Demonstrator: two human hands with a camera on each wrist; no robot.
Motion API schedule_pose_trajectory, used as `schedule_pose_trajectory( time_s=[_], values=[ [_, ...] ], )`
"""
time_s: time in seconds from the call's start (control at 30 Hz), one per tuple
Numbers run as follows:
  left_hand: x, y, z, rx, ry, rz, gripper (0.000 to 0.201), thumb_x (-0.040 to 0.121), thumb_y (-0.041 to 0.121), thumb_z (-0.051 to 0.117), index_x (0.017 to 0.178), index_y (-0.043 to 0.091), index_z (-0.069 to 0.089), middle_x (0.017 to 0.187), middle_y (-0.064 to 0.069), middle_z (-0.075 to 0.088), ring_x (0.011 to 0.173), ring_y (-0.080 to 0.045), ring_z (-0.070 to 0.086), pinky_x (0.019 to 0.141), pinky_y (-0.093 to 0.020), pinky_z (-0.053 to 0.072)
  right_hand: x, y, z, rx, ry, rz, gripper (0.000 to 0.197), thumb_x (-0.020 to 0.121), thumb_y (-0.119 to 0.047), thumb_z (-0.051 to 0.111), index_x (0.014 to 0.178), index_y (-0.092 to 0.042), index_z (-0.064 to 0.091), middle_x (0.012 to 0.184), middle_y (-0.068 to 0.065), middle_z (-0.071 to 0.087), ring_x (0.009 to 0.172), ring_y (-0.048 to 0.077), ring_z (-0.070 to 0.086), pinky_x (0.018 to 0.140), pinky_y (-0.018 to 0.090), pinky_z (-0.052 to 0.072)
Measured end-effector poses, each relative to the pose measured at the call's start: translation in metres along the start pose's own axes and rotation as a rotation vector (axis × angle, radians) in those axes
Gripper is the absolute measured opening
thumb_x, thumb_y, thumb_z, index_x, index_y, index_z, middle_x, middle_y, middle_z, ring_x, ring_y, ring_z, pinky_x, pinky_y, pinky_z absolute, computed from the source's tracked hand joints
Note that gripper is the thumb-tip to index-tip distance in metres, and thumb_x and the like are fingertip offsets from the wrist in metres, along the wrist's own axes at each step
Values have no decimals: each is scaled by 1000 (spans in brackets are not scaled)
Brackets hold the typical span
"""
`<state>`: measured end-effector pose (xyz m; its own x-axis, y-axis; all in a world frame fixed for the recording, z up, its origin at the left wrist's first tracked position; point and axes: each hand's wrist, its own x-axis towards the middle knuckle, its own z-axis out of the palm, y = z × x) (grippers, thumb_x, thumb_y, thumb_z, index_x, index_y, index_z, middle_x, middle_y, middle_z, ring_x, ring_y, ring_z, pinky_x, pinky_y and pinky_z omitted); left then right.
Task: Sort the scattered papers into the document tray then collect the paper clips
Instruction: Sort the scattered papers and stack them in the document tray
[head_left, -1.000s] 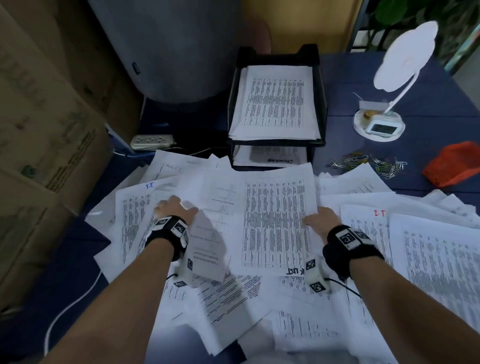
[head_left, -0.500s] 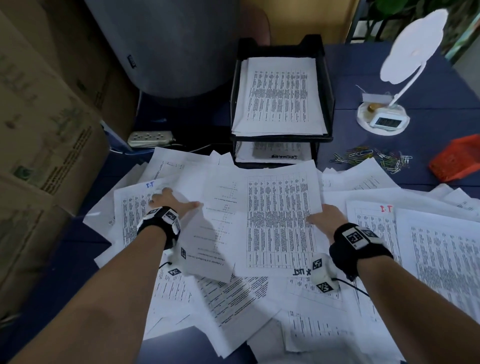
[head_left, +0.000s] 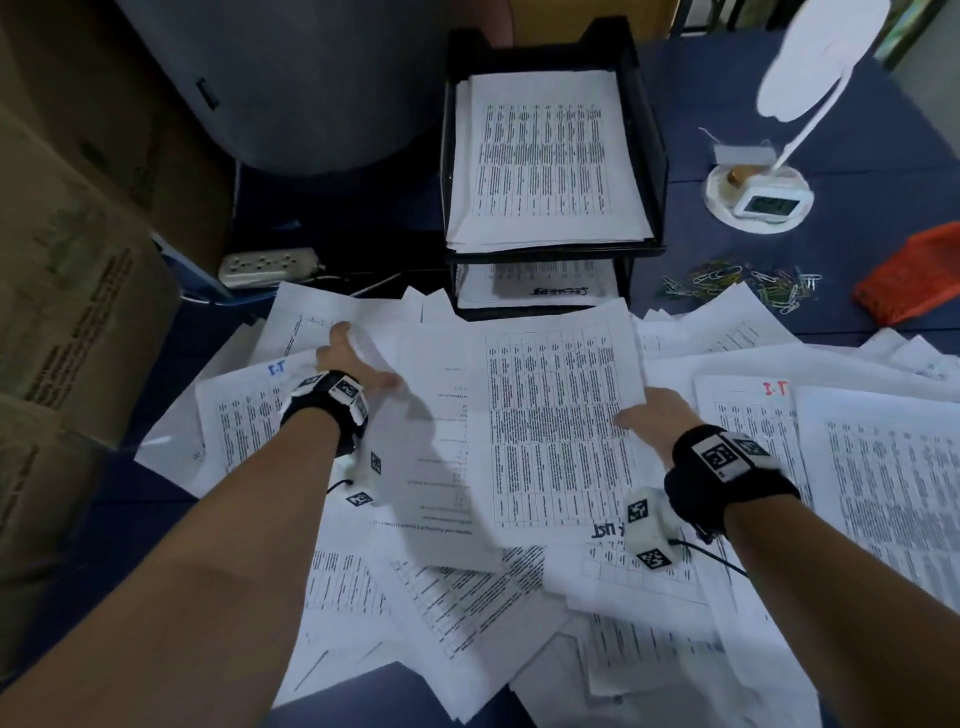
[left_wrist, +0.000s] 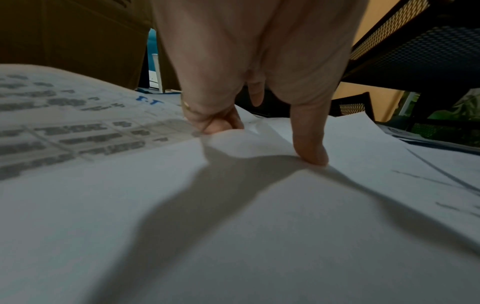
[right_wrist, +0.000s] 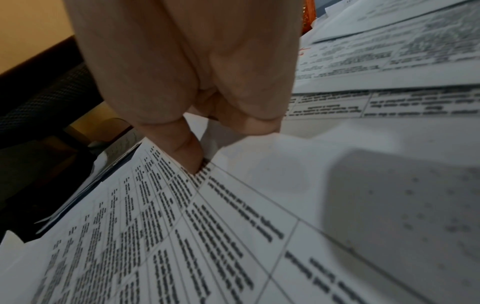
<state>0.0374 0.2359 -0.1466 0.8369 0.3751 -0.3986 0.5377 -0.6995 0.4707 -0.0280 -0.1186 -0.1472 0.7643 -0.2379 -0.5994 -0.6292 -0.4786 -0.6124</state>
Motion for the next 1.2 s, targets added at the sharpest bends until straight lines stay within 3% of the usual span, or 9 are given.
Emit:
schedule_pose_trajectory(
  time_s=[0.07, 0.2, 0.37, 0.47, 0.57, 0.67, 0.87, 1.07, 1.2],
  values=[
    [-2, 3, -2, -56, -35, -16, 102, 69, 21, 84, 147, 16, 18, 140, -21, 41, 125, -40, 44, 103, -48, 40, 0, 0, 0, 4, -3, -3, 17, 85, -4, 60, 101, -8, 60, 99, 12, 63, 94, 29, 59, 85, 34, 50],
    [-7, 5, -3, -92, 3, 43, 56, 78, 20, 76, 127, 3, 54, 123, -16, 61, 112, -33, 57, 96, -37, 47, -1, 0, 0, -1, -8, 1, 19, 84, -4, 60, 103, -7, 61, 98, 12, 63, 92, 28, 58, 82, 32, 48],
    [-25, 14, -37, -372, 140, 252, 29, 84, 16, 70, 111, 7, 64, 101, -10, 66, 93, -25, 62, 80, -31, 46, -4, -3, -1, -14, -16, 1, 19, 85, -3, 60, 104, -6, 61, 101, 13, 64, 95, 30, 58, 89, 36, 50],
    [-42, 29, -75, -446, 182, 432, 15, 84, 11, 70, 92, 23, 67, 87, -1, 66, 85, -20, 60, 81, -34, 49, -5, -4, -1, -54, -18, -5, 23, 84, -3, 59, 106, 0, 62, 106, 18, 65, 100, 33, 60, 93, 41, 50],
    [-63, 44, -114, -345, 192, 644, 33, 83, 8, 69, 68, 37, 61, 65, 17, 60, 67, -1, 53, 67, -20, 45, -5, -5, -1, -106, -12, 2, 26, 83, -5, 59, 109, 1, 62, 107, 18, 66, 100, 33, 60, 93, 41, 50],
    [-84, 58, -146, -190, 296, 737, 33, 82, 13, 71, 65, 38, 57, 65, 20, 60, 64, 8, 52, 60, -2, 38, -4, -7, -1, -130, -17, 8, 29, 84, -5, 58, 112, 2, 60, 109, 18, 64, 101, 33, 59, 91, 39, 50],
    [-129, 80, -185, -460, 362, 845, 23, 83, 13, 70, 80, 34, 59, 74, 22, 66, 71, 4, 58, 67, -14, 48, -1, -4, -1, -128, -39, 19, 50, 82, -8, 60, 130, 2, 50, 118, 17, 61, 103, 31, 57, 85, 34, 47],
    [-122, 88, -145, -1067, 169, 654, 27, 89, -4, 54, 102, 18, 62, 97, 5, 72, 95, -17, 66, 79, -37, 57, -5, -8, -2, -137, -46, 3, 50, 85, -8, 56, 133, 2, 46, 129, 19, 56, 108, 30, 55, 92, 37, 47],
    [-98, 76, -80, -979, 104, 386, 21, 89, -3, 57, 99, 15, 61, 90, 1, 69, 82, -14, 66, 78, -34, 55, -11, -10, -5, -125, -64, -12, 37, 96, 3, 37, 132, 8, 44, 136, 27, 46, 124, 37, 46, 100, 37, 38]
  ],
)
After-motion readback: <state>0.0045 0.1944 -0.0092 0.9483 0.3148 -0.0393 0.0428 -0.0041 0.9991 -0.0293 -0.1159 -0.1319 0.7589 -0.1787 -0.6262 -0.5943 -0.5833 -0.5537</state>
